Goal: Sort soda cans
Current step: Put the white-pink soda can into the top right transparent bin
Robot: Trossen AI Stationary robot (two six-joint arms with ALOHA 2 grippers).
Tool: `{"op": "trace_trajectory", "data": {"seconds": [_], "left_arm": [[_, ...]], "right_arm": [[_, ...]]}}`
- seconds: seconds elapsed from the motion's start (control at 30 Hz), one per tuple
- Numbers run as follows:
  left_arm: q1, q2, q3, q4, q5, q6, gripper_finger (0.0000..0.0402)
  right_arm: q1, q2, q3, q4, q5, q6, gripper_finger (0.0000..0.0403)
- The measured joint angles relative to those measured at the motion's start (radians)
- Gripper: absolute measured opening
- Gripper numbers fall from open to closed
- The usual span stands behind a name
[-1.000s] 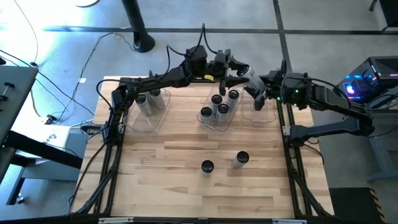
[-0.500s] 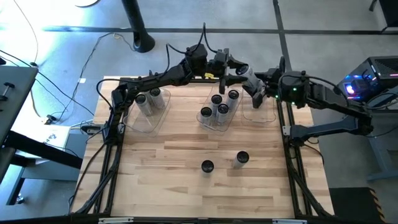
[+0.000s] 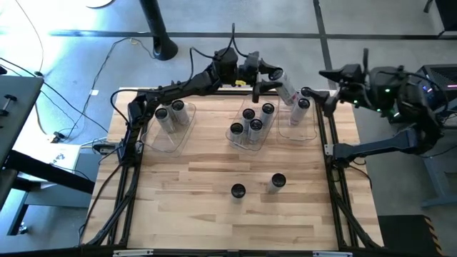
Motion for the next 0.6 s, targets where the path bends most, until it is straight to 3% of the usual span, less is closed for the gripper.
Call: {"op": "trace_trajectory", "data": {"seconds": [0.3, 0.6], "left_arm": [[-0.091, 0.097, -0.001, -0.039, 0.004, 0.078, 0.0242], [-0.106, 0.177, 0.000, -0.034, -0.086, 0.156, 0.0242]], "right_arm": [[0.000, 0.018, 0.017, -0.020, 0.000, 0.056, 0.0397], [0.001, 0.073, 0.016, -0.033, -0.004, 0.108, 0.0397]]}}
